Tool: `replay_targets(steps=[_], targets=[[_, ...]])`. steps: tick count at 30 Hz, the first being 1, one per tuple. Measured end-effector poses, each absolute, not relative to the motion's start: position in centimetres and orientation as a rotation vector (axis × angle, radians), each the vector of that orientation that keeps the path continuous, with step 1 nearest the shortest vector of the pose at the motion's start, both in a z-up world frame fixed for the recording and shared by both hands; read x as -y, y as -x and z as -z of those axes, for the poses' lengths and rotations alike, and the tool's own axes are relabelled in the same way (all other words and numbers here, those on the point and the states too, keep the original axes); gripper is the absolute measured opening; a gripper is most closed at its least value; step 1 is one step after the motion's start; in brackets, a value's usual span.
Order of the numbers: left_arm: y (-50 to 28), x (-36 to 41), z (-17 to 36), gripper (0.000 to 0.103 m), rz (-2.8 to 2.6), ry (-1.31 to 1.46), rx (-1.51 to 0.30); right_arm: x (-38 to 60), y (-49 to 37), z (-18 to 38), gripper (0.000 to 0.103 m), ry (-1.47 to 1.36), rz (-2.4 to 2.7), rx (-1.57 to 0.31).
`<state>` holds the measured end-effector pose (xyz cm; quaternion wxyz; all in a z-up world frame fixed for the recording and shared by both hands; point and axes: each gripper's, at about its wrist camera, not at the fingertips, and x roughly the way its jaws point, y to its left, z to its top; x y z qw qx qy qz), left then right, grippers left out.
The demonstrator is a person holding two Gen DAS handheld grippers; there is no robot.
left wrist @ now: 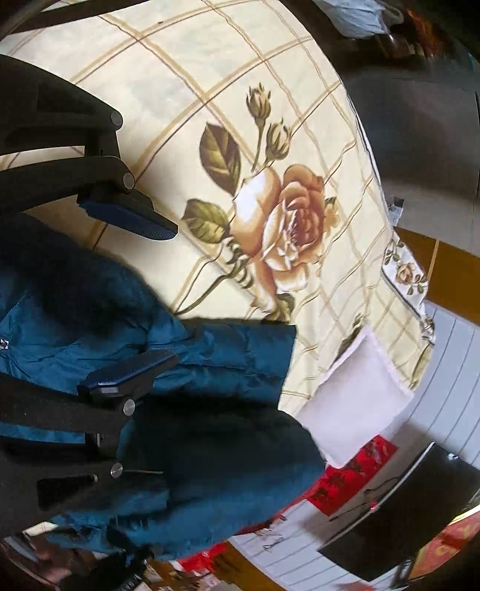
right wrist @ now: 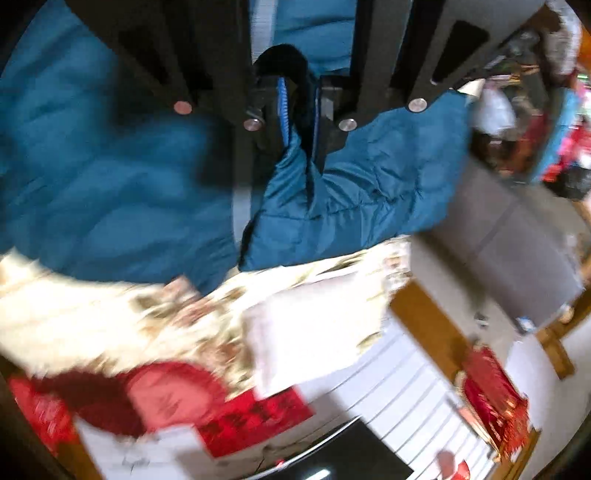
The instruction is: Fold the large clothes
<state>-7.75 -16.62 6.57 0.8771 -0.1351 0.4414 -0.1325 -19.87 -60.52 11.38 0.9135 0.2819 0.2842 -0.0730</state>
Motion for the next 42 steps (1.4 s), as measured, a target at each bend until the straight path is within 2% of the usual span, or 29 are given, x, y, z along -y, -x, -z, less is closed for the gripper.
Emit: replay_targets(steps=[9,17,19,20,21,23,30,37,42], targets=[[7.7,20.9,-4.4,0.044,0.318,0.148,-0.965,66.9,20.7,-11.0,0.01,-0.368,0.456,-0.691],[7.1,22.7,-3.6,0.044,0.29,0.062,-0.96,70.1,20.6,-5.9,0.011,-0.437,0.548,-0.858],[7.3,22.6,-4.1,0.044,0.291,0.07,-0.941,70.8,20.5,-5.0,0.017,-0.467,0.541,-0.86],[7.4,22.6,-4.5,0.044,0.294,0.073,-0.924,71.1,20.6,-5.2,0.028,-0.472,0.542,-0.856],[7.6,22.6,-4.9,0.044,0.301,0.071,-0.9,71.3,21.0,-5.6,0.045,-0.467,0.553,-0.843],[8.0,22.7,-5.8,0.044,0.315,0.061,-0.857,70.9,22.2,-7.1,0.056,-0.448,0.57,-0.782],[7.7,24.9,-8.1,0.044,0.393,0.028,-0.777,64.7,20.6,-9.8,0.056,-0.387,0.311,-0.763],[6.3,27.2,-5.4,0.044,0.396,-0.109,-0.83,55.4,12.6,-7.0,0.056,-0.269,0.103,-0.839],[6.0,27.3,-3.9,0.044,0.395,-0.139,-0.848,52.2,9.6,-3.5,0.058,-0.216,0.113,-0.903]])
